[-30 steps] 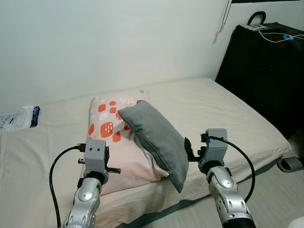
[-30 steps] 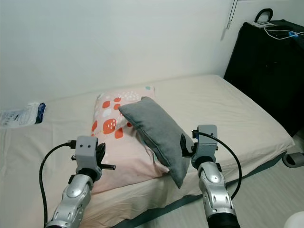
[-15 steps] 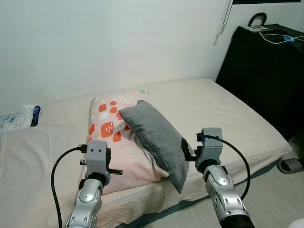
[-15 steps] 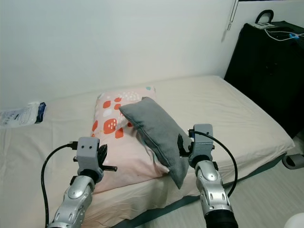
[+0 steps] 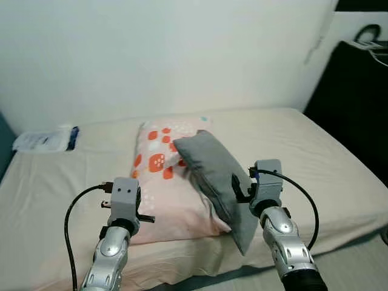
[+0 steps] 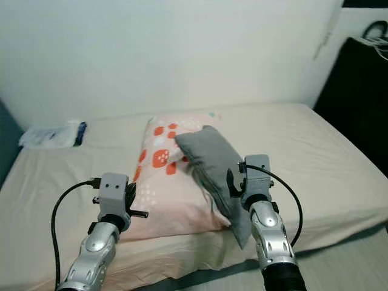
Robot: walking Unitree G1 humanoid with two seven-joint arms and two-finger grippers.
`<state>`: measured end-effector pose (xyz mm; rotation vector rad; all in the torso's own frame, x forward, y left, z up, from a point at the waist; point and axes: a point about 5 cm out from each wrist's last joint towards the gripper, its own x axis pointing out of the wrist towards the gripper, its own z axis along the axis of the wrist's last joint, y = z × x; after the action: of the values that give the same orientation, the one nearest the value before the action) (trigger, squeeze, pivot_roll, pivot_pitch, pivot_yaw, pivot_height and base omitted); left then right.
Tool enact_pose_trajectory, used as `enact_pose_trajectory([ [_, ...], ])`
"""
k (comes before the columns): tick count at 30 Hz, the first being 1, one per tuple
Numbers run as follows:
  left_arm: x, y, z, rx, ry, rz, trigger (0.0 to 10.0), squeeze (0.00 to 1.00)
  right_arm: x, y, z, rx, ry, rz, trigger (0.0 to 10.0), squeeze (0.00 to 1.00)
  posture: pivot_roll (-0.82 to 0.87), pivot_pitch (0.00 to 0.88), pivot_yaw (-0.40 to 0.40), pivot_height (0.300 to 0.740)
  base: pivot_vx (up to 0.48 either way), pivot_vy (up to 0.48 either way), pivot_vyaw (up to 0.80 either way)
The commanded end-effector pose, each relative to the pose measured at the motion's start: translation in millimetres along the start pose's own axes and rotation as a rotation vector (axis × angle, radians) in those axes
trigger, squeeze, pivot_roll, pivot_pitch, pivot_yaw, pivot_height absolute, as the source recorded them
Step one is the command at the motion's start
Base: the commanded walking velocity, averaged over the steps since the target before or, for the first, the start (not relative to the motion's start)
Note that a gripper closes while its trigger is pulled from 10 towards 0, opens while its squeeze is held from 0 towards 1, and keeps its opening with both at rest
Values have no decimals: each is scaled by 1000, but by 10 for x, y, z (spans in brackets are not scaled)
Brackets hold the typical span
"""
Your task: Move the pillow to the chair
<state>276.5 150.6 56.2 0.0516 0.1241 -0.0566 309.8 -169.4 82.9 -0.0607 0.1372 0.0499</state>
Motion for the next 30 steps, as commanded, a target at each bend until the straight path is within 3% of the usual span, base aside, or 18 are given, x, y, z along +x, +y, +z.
enact_pose_trajectory([
  [1, -14, 13, -2, 10, 6, 4, 10000, 0, 1, 8, -26, -10, 7, 0, 10000, 0, 52, 0, -71, 740, 0, 0, 800],
  [18, -13, -27, 1, 13, -3, -23, 10000, 0, -5, -19, -24, -11, 0, -15, 10000, 0, 44, 0, -61, 740, 0, 0, 800],
  [22, -22, -33, -9, 12, 0, -28, 10000, 0, -13, -15, -12, 74, -16, -13, 10000, 0, 42, 0, -59, 740, 0, 0, 0],
  [30, 4, -50, 6, 0, -3, -24, 10000, 0, 6, 31, 23, 25, -30, 16, 10000, 0, 42, 0, -67, 740, 0, 0, 0],
])
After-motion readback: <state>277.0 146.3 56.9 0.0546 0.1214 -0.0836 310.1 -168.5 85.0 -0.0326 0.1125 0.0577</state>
